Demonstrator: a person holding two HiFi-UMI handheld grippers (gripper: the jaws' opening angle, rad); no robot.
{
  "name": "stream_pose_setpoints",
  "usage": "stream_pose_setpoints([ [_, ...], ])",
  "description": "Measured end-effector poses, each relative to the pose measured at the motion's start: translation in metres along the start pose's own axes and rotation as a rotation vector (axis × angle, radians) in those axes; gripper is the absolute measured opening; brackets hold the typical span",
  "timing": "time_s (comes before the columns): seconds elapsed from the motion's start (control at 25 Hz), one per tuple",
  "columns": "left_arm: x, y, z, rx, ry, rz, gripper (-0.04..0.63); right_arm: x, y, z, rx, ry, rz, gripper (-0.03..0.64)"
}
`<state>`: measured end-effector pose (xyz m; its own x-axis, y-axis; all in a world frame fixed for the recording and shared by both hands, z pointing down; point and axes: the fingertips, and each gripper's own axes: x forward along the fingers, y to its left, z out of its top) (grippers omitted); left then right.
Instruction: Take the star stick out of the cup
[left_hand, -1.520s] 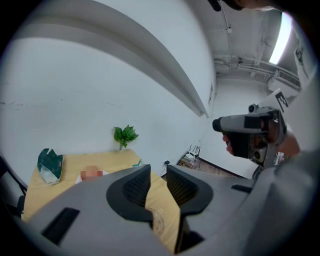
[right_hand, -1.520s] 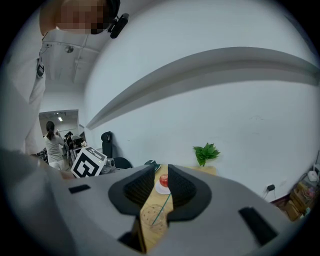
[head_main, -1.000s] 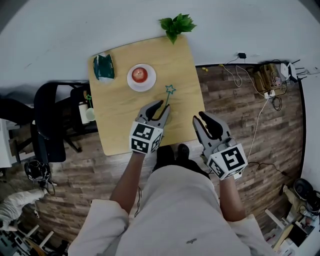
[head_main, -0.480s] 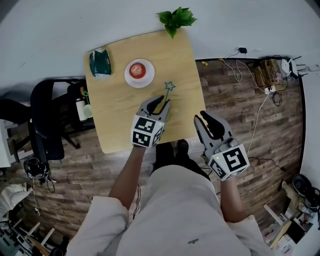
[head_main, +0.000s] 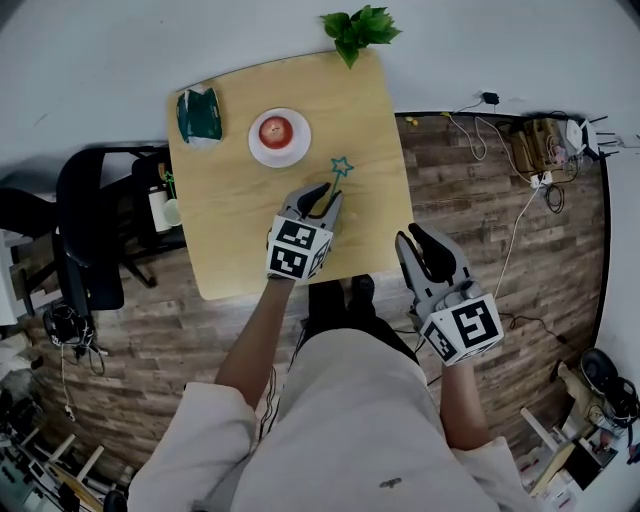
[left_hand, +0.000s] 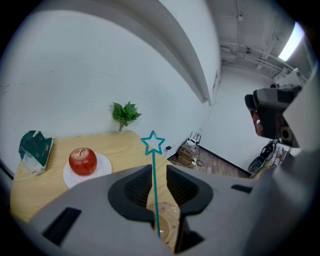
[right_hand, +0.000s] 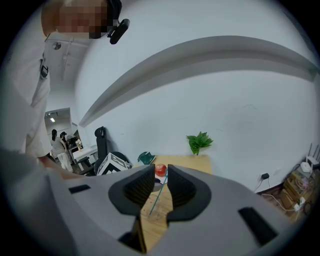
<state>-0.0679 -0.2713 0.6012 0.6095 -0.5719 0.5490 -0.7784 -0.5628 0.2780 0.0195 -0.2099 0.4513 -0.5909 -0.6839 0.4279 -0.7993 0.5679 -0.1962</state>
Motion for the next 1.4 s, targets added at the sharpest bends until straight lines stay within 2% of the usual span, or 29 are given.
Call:
stream_pose_setpoints([
  [0.56, 0.017, 0.006, -0.02, -0.012, 0.044, 0.012, 0.08, -0.01, -0.012, -0.009, 0.017, 0.02, -0.041, 0.077],
  [1.4, 0.016, 0.006, -0.027, -0.008, 0.041, 0.048, 0.029, -0.03, -0.02, -0.018, 0.03, 0.023, -0.077, 0.078],
])
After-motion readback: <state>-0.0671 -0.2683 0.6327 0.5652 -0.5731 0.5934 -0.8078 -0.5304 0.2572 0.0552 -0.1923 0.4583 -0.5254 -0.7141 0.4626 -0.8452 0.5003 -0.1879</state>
